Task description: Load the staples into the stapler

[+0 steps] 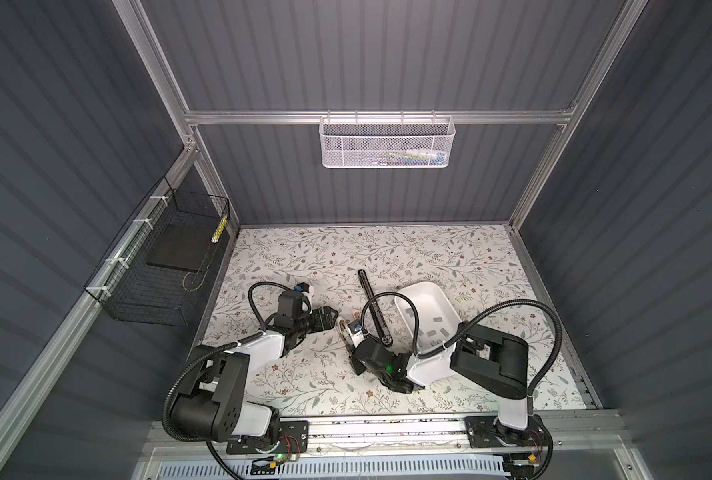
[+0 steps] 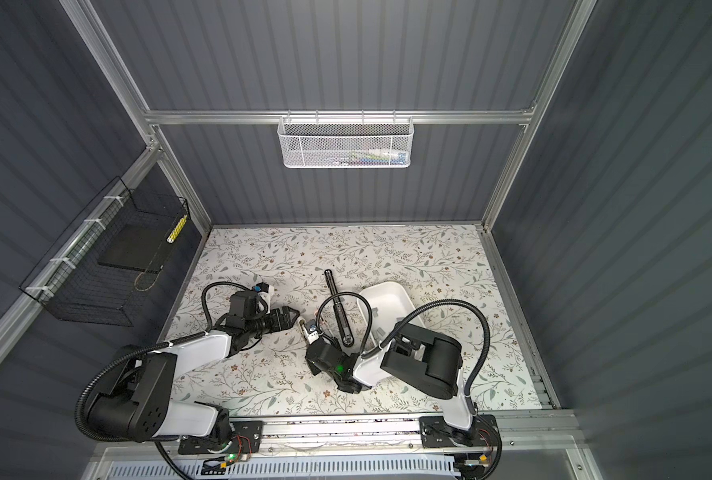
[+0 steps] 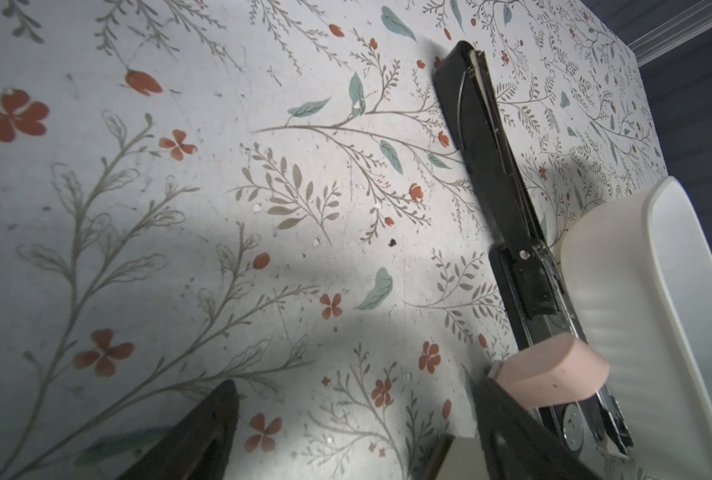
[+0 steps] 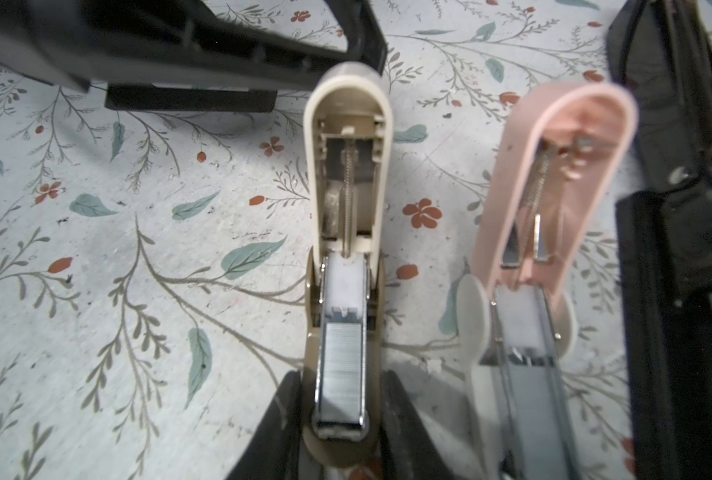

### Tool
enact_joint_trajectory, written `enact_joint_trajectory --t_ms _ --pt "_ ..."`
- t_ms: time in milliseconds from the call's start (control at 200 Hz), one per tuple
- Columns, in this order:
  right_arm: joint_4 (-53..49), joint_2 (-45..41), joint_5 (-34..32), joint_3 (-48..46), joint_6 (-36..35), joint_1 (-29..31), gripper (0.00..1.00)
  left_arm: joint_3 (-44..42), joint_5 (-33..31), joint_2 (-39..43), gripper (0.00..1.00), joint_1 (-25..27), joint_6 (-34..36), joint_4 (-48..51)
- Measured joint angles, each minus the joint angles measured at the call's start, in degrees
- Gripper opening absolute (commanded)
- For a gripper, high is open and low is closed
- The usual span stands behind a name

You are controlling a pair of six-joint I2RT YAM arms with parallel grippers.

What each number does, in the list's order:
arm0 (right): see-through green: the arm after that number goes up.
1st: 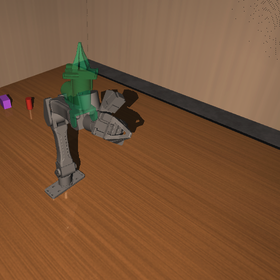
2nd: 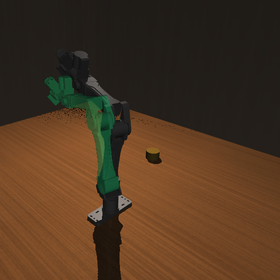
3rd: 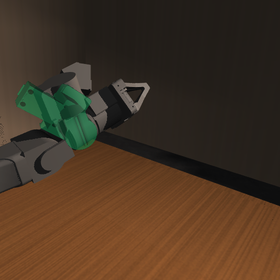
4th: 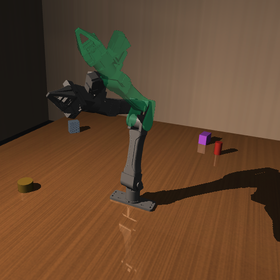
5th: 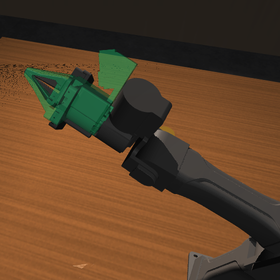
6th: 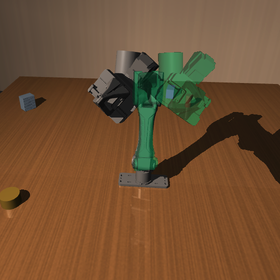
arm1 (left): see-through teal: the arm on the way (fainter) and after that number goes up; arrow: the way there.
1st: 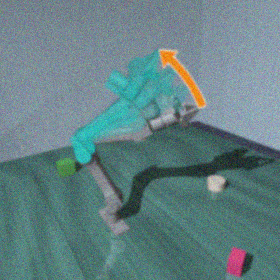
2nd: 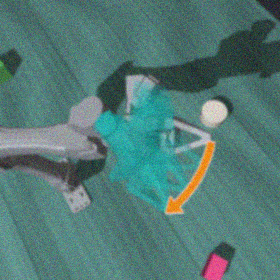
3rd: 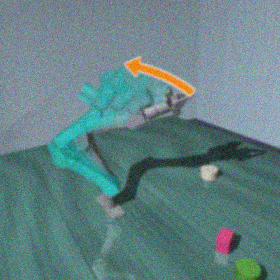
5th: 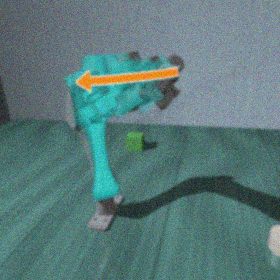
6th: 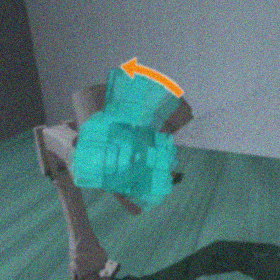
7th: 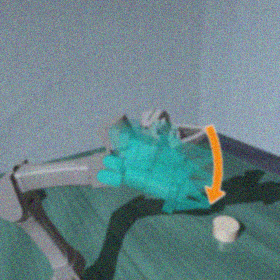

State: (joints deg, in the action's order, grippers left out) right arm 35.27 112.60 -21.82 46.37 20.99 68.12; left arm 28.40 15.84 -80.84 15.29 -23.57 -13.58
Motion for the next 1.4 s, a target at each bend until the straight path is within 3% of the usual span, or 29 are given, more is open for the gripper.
enact_joint_trajectory --t_ms 475,575,730,886,1036,1401 --pt "-0.6 0.7 0.9 1.5 0.0 -0.9 0.19 -1.9 1.4 4.9 0.84 0.8 0.7 -3.2" --pt "-0.6 0.7 0.9 1.5 0.0 -0.9 0.20 -2.0 1.5 5.0 0.62 0.9 0.7 -3.2" --pt "-0.6 0.7 0.9 1.5 0.1 -0.9 0.20 -2.1 1.8 5.0 0.48 1.0 1.5 -3.6" --pt "-0.6 0.7 0.9 1.5 0.1 -0.9 0.20 -2.2 1.8 5.0 0.46 1.2 1.5 -4.1" --pt "-0.2 0.7 1.0 1.3 0.5 -0.9 0.19 -2.3 1.3 4.9 0.35 1.2 1.1 -4.2" --pt "-0.1 0.8 1.2 1.3 0.7 -1.0 0.19 -2.3 1.7 0.5 0.33 3.0 1.1 -5.5"
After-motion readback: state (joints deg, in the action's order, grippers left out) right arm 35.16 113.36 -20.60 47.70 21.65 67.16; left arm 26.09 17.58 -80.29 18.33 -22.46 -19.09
